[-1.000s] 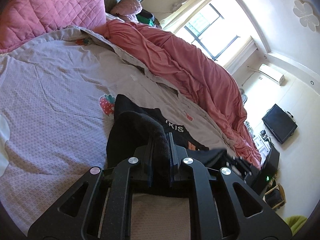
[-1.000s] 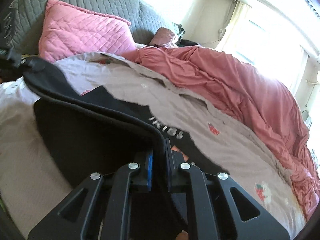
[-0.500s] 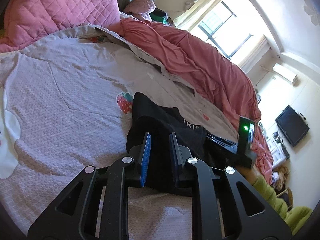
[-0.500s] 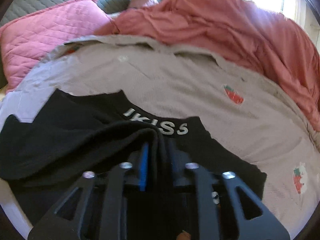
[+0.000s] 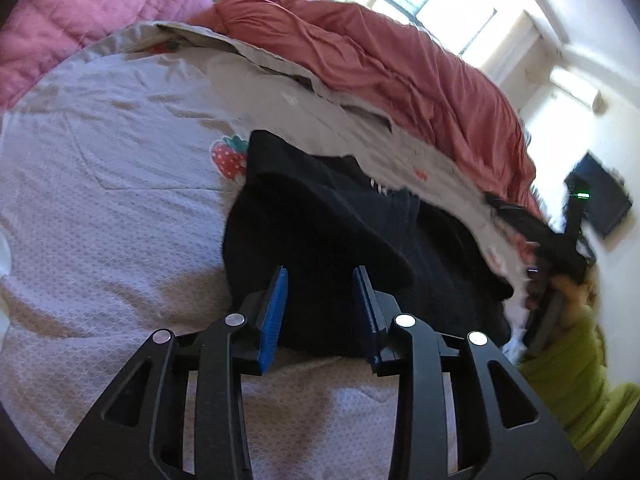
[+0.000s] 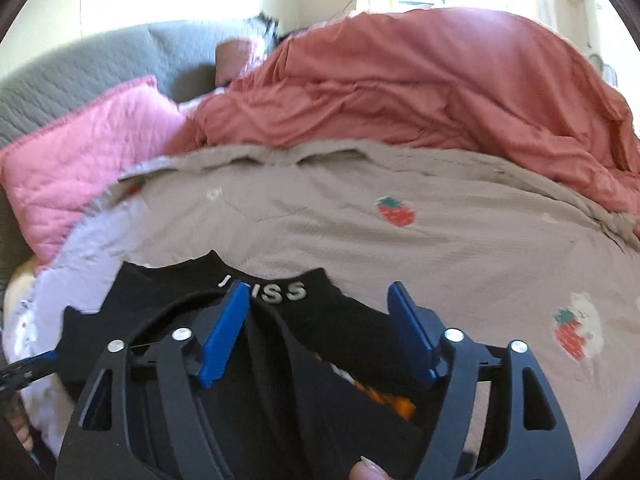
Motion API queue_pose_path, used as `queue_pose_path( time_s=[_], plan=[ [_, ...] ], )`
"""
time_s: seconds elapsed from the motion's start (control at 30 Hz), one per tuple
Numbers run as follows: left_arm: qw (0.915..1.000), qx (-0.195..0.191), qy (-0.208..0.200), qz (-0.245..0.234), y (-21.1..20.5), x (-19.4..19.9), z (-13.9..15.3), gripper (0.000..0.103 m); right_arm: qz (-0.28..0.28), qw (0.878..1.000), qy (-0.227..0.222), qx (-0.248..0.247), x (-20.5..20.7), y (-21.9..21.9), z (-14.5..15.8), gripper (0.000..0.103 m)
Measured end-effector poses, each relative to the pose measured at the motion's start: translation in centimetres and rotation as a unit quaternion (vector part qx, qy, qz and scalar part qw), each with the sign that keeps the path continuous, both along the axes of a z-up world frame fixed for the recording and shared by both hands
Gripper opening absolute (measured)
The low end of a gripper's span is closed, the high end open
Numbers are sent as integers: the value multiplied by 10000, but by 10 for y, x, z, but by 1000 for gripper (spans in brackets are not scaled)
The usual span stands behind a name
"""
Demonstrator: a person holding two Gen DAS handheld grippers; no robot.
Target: Fold small clothes
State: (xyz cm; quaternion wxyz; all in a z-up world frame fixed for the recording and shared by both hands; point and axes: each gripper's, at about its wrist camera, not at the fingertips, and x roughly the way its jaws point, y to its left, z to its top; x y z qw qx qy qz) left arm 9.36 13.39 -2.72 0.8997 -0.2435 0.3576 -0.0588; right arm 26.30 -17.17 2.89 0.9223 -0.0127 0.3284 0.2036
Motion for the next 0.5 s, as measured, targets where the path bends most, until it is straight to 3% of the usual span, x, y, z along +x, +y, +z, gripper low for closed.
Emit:
queue_pose_path(
  time_s=[0.13,0.27,0.4,0.5],
  plan=[
    [9993,335,-2,-170,-15,1,1,32,-199,9991,-323,199,-51,-53,7,83],
    [9972,702,21,-261,-32,4,3,43,-264,9986,-448,-9,-88,-88,-3,87],
    [9942,971,191,-417,-50,20,0,43,-463,9928,-553,-959,-103,-96,-22,91],
    [9912,1188,311,-494,-62,35,-2,46,-471,9798,-590,-1852,-96,-88,-41,91]
  ],
)
